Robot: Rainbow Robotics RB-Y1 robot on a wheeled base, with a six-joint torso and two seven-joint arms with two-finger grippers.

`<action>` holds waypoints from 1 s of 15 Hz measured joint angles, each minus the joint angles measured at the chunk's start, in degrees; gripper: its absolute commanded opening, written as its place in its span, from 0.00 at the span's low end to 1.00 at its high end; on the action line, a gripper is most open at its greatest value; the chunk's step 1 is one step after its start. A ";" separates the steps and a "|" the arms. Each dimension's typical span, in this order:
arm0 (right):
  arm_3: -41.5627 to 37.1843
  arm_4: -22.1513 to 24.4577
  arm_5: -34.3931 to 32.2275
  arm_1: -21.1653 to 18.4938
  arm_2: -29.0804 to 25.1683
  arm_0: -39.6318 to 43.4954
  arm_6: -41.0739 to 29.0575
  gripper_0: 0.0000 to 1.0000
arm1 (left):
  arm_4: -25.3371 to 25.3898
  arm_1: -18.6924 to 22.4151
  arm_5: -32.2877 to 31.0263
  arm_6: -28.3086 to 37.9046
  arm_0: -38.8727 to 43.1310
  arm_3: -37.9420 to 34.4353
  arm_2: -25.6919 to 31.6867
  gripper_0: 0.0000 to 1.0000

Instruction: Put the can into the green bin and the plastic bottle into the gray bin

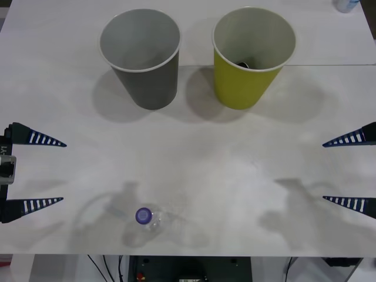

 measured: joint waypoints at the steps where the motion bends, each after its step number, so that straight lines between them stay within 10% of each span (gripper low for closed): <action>1: 0.00 0.00 0.00 0.00 0.00 0.00 0.00 1.00 | 0.00 0.00 0.00 0.00 0.00 0.00 0.00 1.00; 15: 0.00 0.00 0.00 0.00 0.00 0.00 0.00 1.00 | 6.72 -3.42 -1.99 -5.63 -1.53 9.97 -5.73 1.00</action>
